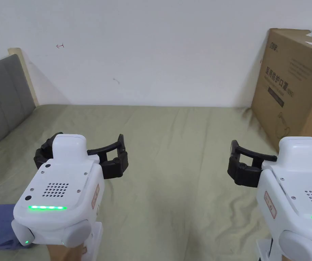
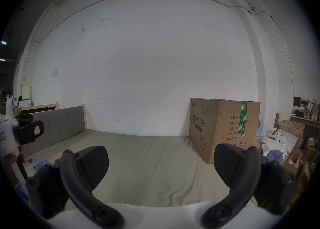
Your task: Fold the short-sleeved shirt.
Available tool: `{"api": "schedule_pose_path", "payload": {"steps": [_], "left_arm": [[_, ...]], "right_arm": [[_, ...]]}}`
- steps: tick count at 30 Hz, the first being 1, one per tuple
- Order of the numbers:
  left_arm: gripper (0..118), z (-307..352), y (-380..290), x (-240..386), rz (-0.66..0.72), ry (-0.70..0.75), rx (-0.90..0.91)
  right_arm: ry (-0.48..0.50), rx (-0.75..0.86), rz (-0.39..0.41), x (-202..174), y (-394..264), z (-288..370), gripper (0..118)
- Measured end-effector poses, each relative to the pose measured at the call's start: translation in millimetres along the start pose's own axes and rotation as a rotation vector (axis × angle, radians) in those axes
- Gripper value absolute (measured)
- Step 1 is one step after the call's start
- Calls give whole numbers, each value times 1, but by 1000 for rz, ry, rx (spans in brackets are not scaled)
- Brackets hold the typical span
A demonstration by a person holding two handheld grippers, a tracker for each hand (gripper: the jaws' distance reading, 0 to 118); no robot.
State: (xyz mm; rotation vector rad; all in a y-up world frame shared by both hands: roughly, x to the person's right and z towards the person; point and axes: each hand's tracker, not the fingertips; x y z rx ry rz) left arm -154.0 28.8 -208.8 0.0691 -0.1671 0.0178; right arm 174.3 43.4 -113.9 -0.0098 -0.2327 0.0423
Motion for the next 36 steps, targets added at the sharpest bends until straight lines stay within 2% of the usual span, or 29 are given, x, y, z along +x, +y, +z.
{"api": "schedule_pose_path", "payload": {"steps": [36], "left_arm": [[118,0,-3,-4,-3,-4,-5]], "right_arm": [[-3,15,22,-10,9,-4,118]]}}
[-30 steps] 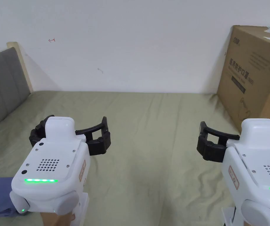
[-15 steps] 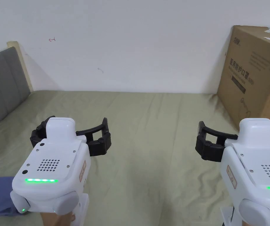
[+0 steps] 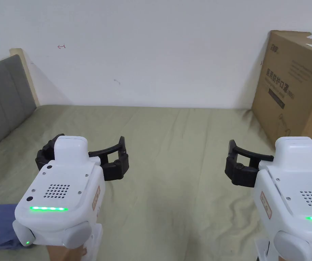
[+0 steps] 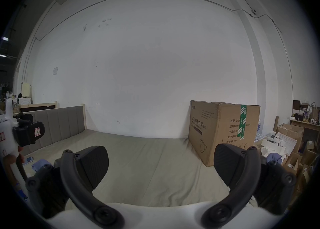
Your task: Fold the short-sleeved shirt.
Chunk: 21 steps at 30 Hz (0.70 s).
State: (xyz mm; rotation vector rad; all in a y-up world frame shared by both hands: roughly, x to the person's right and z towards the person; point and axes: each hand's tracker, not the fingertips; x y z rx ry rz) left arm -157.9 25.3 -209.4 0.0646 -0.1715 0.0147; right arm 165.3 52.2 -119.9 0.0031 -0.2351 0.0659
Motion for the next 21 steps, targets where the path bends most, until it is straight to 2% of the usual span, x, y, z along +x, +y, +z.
{"api": "schedule_pose_path", "payload": {"steps": [21], "left_arm": [[118,1,-1,-1,-4,12,-5]], "right_arm": [[-2,4,-16,1,3,1,118]]}}
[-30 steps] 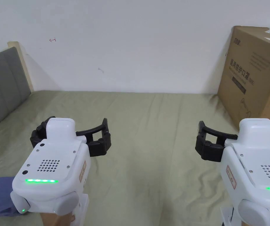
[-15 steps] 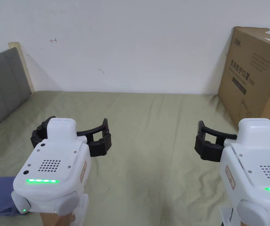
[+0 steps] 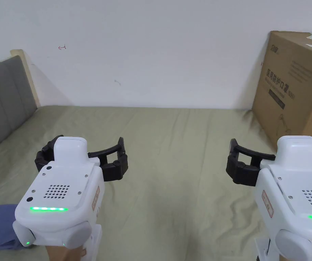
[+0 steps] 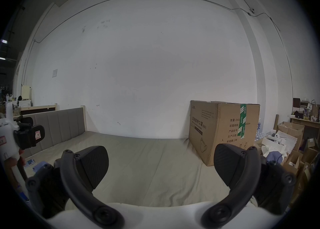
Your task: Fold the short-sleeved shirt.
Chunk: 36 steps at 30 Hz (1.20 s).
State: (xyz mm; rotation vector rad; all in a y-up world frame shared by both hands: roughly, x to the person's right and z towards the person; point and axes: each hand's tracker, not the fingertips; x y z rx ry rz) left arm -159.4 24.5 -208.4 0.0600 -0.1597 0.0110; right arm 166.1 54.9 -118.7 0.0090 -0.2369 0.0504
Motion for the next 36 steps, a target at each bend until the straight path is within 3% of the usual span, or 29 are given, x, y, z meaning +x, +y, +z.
{"api": "schedule_pose_path", "payload": {"steps": [24,28,30,31,34,36], "left_arm": [[118,0,0,0,-3,-2,-5],[118,0,2,-1,2,-4,-1],[118,0,3,-1,2,-2,2],[118,1,4,-1,5,-3,4],[118,1,5,-3,17,-6,10],[118,2,7,-3,22,-6,15]], "right_arm": [[-21,-9,3,-1,1,-2,118],[-113,-85,35,-10,5,-6,118],[-204,-120,1,-15,6,-6,118],[-205,-151,-17,-17,9,-7,118],[-54,-290,-182,-8,19,-8,118],[-40,-382,-306,-4,25,-10,118]]}}
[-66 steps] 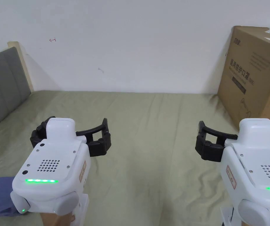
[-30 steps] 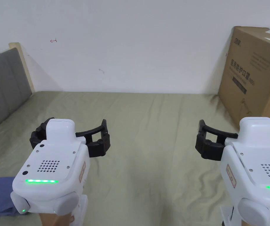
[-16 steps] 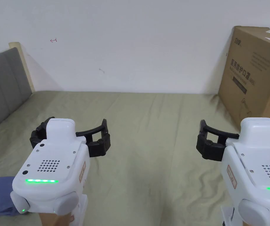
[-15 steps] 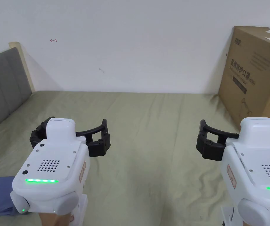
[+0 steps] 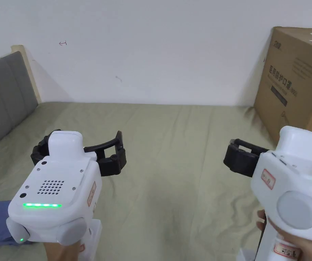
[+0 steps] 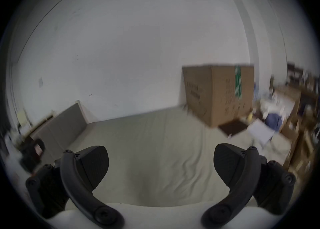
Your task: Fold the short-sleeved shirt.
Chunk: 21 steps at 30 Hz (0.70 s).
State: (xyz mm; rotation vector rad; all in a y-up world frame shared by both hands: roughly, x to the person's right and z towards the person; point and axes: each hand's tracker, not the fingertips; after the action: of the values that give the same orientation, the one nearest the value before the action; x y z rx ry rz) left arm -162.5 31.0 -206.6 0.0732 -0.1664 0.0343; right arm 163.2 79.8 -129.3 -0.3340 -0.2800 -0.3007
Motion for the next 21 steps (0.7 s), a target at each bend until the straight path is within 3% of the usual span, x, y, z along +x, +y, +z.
{"api": "schedule_pose_path", "payload": {"steps": [2,4,8,21], "left_arm": [[118,0,2,0,6,-3,3],[118,0,2,-1,10,-4,7],[118,0,3,-1,11,-2,9],[118,0,3,-1,4,-7,9]], "right_arm": [[-32,-87,-77,1,8,0,118],[-53,-179,-80,1,14,-1,118],[-106,-180,-42,-1,20,-1,118],[-91,-163,-82,8,21,-1,118]]}}
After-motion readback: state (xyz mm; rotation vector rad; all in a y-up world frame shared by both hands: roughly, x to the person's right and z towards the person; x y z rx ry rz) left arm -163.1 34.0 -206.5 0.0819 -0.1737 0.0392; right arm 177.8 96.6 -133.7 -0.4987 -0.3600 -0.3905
